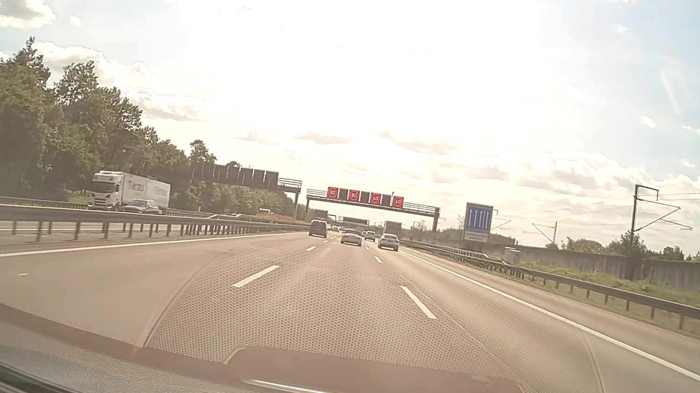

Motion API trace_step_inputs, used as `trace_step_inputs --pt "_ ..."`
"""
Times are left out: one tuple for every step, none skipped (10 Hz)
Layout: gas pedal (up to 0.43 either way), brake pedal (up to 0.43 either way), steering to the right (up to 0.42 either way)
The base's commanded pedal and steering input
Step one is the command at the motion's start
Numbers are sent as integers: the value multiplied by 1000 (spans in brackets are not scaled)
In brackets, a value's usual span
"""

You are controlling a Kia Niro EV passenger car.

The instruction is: Follow the waypoints while adhering to traffic rules and regulations

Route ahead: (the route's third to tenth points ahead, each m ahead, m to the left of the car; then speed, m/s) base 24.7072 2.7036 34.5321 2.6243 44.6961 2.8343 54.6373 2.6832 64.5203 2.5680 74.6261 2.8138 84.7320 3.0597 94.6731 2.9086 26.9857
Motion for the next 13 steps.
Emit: trace_step_inputs --pt "240 0 -3" --pt "240 0 -3" --pt "240 0 -3" --pt "240 0 -3" --pt "240 0 -3" --pt "240 0 -3" --pt "240 0 -3" --pt "240 0 -3" --pt "240 0 -3" --pt "240 0 -3" --pt "240 0 -4" --pt "240 0 -4" --pt "240 0 -4"
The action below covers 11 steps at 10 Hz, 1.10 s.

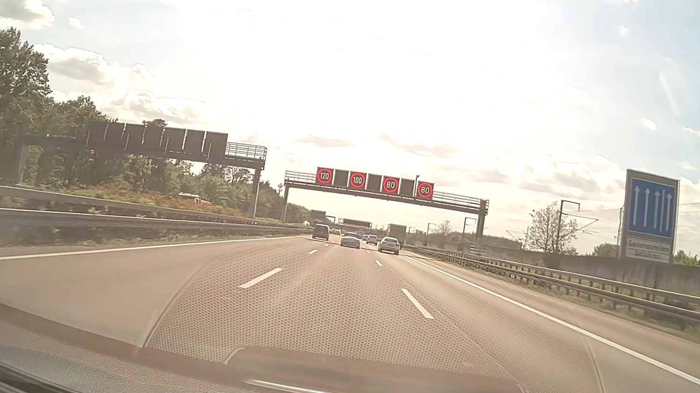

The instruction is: Follow the waypoints while adhering to traffic rules and regulations

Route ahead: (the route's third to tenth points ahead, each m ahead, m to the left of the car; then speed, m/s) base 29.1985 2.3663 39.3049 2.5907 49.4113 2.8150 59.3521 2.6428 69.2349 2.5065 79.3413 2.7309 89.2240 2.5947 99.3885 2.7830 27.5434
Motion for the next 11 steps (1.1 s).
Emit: trace_step_inputs --pt "240 0 -4" --pt "240 0 -5" --pt "240 0 -4" --pt "240 0 -5" --pt "240 0 -5" --pt "240 0 -4" --pt "240 0 -4" --pt "240 0 -4" --pt "240 0 -3" --pt "240 0 -2" --pt "228 0 -2"
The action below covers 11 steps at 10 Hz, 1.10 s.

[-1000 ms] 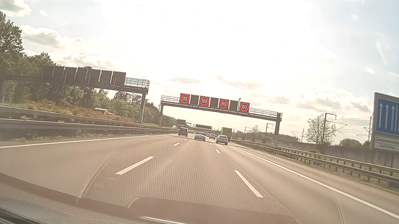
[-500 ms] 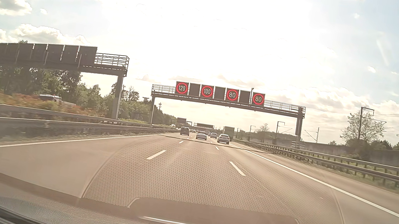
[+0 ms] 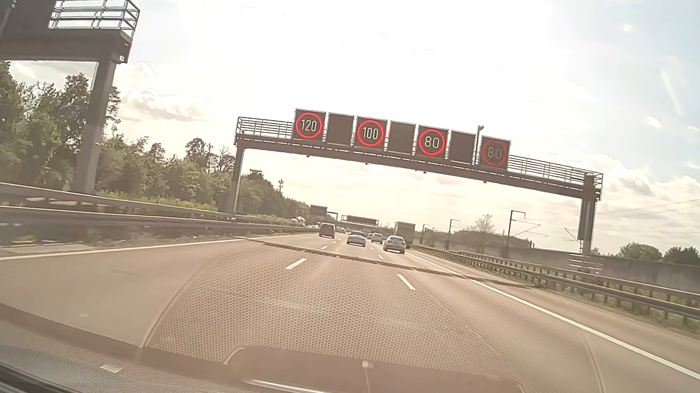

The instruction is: Follow the waypoints while adhering to traffic rules and regulations

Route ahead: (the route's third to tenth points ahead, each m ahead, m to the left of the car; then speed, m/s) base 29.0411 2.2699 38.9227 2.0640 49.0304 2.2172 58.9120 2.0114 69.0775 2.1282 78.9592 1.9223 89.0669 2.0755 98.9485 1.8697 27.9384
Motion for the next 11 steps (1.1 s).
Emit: trace_step_inputs --pt "228 0 -2" --pt "228 0 -1" --pt "220 0 0" --pt "220 0 2" --pt "209 0 2" --pt "209 0 2" --pt "197 0 2" --pt "197 0 4" --pt "197 0 5" --pt "197 0 5" --pt "197 0 4"
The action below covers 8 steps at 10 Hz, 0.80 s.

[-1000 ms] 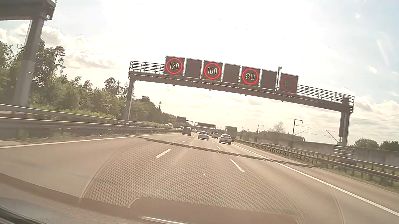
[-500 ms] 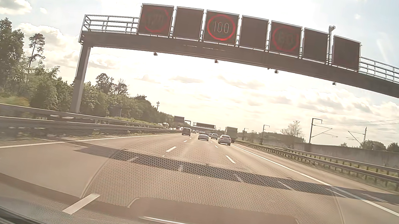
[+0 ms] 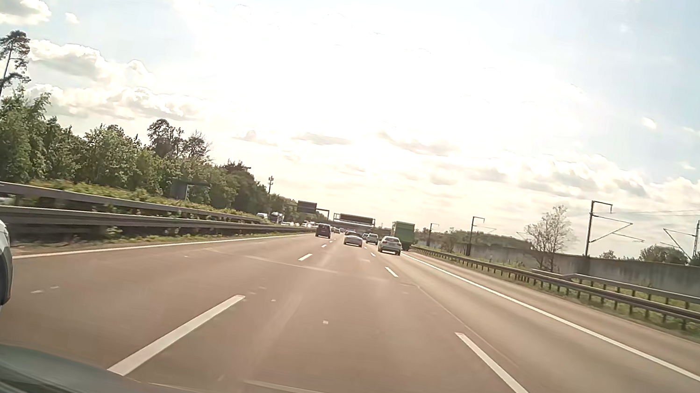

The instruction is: Follow the waypoints while adhering to traffic rules and regulations

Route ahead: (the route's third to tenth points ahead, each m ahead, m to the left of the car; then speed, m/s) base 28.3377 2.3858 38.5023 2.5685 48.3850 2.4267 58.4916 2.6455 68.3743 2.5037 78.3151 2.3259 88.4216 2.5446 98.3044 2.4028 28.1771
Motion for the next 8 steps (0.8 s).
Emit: trace_step_inputs --pt "197 0 4" --pt "197 0 4" --pt "197 0 4" --pt "209 0 4" --pt "220 0 3" --pt "220 0 3" --pt "228 0 3" --pt "248 0 3"
